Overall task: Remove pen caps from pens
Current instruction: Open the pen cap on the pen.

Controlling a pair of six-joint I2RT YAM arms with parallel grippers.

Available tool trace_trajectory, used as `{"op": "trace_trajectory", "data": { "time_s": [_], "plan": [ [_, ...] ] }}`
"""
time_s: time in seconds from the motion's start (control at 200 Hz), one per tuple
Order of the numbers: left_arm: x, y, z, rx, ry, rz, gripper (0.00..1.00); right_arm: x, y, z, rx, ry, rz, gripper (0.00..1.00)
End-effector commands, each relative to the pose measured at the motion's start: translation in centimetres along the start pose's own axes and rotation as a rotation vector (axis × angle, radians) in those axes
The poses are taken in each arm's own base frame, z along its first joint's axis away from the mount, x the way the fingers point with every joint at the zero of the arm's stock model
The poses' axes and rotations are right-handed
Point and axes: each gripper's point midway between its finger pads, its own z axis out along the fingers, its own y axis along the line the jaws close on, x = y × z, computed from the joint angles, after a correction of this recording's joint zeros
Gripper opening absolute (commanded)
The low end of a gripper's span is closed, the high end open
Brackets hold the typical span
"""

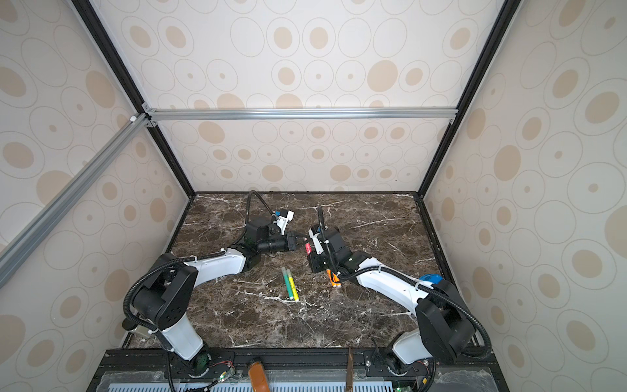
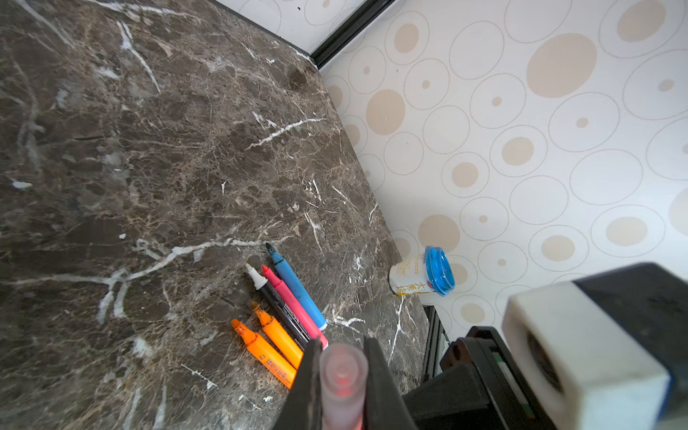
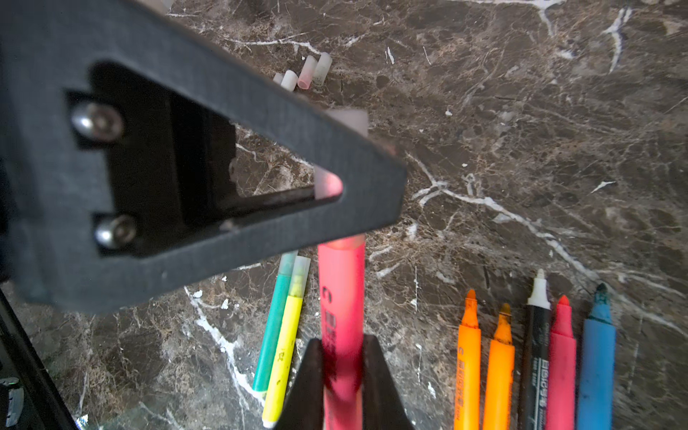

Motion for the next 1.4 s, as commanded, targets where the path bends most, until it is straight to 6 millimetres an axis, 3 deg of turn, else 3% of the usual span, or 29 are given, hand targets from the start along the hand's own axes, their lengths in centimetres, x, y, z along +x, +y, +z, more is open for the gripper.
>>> {"op": "trace_trajectory", "data": {
  "time_s": [0.0,0.105,0.31,0.44,0.65,0.81,1.001,1.396],
  "plan": [
    [-1.1,-2.1,0.4,0.062,-0.012,0.039,0.02,0.1,-0.2,0.2,0.002,0.004,-0.004,0.17],
    [-1.1,-2.3,0.4,0.071,-0.015,0.032,0.00,0.2,-0.1,0.5,-0.003,0.009,0.001,0.32],
    [-1.2,-2.9,0.4,0.091,-0.019,0.030,0.00,-0.1,-0.5,1.5,-0.003,-0.008,0.021,0.34],
    [-1.0,-2.9,0.4,0.089,-0.016,0.029,0.00,-0.5,-0.7,2.3,-0.009,-0.018,0.035,0.28],
    [-0.7,-2.3,0.4,0.068,-0.012,0.033,0.00,-0.5,-0.5,2.8,-0.021,-0.018,0.033,0.00],
    [-1.4,-1.7,0.4,0.007,-0.022,0.071,0.00,0.9,-0.8,2.8,-0.017,0.014,0.021,0.00],
    [-4.5,-0.9,0.2,-0.079,-0.063,0.130,0.00,3.4,-1.0,2.3,-0.034,0.059,0.020,0.00],
    [-15.7,1.1,-1.9,-0.222,-0.217,0.212,0.00,8.1,0.6,1.6,-0.068,0.143,0.003,0.00]
  ]
}}
